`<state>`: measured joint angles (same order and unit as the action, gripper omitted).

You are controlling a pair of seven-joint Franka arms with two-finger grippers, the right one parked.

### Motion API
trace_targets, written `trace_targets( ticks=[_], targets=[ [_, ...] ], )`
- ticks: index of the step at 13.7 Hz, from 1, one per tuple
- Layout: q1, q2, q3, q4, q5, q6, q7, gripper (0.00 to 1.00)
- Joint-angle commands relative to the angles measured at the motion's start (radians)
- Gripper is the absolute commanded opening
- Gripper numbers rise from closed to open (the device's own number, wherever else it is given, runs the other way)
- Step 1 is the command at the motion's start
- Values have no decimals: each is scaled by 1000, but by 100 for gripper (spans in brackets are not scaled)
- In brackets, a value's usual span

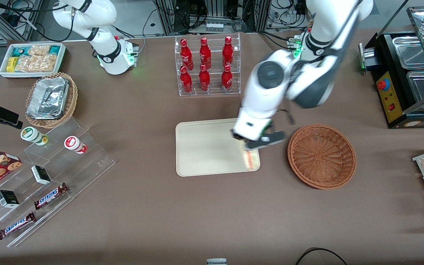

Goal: Place sandwich from basket to tray
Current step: 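Carry the sandwich with the left gripper over the cream tray, then lower the sandwich onto the tray and open the left gripper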

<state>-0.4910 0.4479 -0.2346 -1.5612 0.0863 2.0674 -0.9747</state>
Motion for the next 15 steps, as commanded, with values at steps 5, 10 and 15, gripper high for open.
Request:
trace_targets(
  ticks=[5, 10, 15],
  targets=[
    [-136, 227, 11, 81, 87, 123, -4, 0],
    [-158, 279, 12, 72, 89, 134, 5, 9],
    [-152, 232, 15, 81, 89, 123, -5, 100]
  ],
)
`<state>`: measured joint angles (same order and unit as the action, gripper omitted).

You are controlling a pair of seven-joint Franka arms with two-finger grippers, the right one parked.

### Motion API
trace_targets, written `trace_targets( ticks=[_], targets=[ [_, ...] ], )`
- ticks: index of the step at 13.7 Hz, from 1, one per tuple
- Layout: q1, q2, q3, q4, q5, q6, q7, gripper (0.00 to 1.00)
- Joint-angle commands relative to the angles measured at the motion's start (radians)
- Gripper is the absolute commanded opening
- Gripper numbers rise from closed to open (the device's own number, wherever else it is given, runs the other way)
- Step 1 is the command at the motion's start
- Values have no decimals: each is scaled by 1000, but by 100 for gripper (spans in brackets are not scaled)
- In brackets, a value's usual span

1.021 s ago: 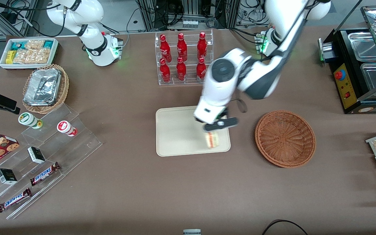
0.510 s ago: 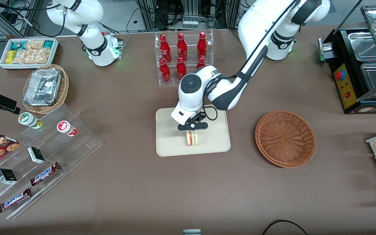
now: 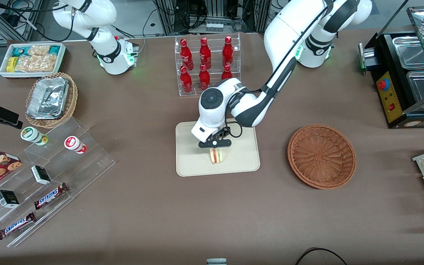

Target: Place sandwich from basket to tray

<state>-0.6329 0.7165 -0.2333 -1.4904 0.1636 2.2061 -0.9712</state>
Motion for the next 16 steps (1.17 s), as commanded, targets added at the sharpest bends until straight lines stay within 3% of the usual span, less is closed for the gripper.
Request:
trace_targets(
  ticks=[1, 5, 9, 16],
  targets=[
    [-8, -72, 14, 7, 10, -31, -12, 100],
    [41, -245, 20, 13, 8, -204, -15, 100],
    [211, -419, 17, 9, 8, -361, 11, 100],
    [482, -564, 17, 1, -39, -531, 374, 100]
  ],
)
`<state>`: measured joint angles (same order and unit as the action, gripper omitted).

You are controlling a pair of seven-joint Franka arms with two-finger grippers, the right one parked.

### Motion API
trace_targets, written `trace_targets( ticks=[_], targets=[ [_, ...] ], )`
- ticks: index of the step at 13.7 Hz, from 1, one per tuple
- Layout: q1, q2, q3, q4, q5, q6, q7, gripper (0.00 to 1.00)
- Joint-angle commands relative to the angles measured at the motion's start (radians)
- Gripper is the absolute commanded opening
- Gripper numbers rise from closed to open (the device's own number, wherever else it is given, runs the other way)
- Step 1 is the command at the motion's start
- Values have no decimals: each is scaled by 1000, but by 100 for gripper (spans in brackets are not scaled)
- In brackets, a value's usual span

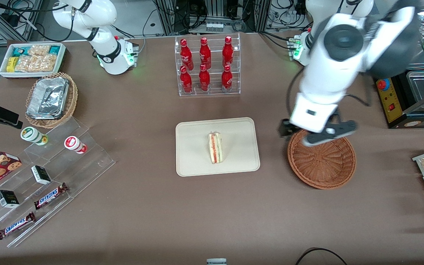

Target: Place sandwich from basket to tray

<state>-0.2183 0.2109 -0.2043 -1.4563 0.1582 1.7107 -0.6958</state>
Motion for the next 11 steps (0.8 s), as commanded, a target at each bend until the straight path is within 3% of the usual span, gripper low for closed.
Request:
trace_targets(
  ticks=[1, 5, 9, 11],
  targets=[
    [107, -74, -12, -33, -66, -75, 175, 100],
    [246, -143, -10, -39, -126, -169, 419, 100],
    [231, -174, 94, -30, -141, -247, 720, 100],
    [209, -174, 166, -24, -202, -241, 734, 100]
  ],
)
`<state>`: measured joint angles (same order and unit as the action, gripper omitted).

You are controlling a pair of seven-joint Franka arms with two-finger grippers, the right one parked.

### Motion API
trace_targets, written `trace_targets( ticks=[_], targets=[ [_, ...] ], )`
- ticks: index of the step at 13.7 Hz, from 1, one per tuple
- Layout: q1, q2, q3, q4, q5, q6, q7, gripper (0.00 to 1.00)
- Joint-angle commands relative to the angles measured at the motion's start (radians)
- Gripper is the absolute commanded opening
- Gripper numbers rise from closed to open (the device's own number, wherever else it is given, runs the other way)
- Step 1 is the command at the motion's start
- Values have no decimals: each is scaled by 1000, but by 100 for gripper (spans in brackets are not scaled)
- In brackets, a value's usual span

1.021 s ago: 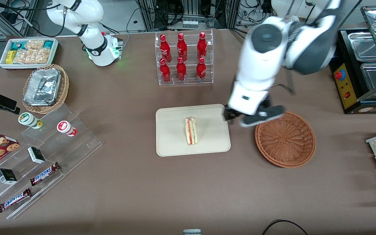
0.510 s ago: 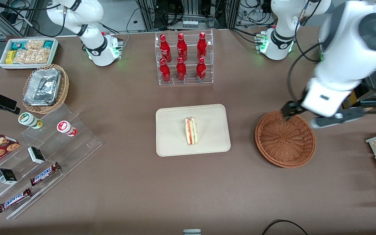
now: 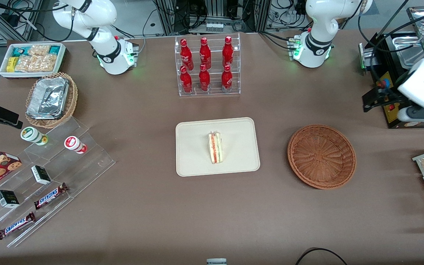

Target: Place sandwich from basket to tray

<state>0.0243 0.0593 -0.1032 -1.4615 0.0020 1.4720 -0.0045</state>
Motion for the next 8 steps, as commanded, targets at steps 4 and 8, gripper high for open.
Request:
trace_targets(
  ticks=[4, 8],
  targets=[
    [-83, 8, 125, 41, -21, -1, 14, 100],
    [-80, 36, 122, 76, 29, 5, 11, 100]
  ],
)
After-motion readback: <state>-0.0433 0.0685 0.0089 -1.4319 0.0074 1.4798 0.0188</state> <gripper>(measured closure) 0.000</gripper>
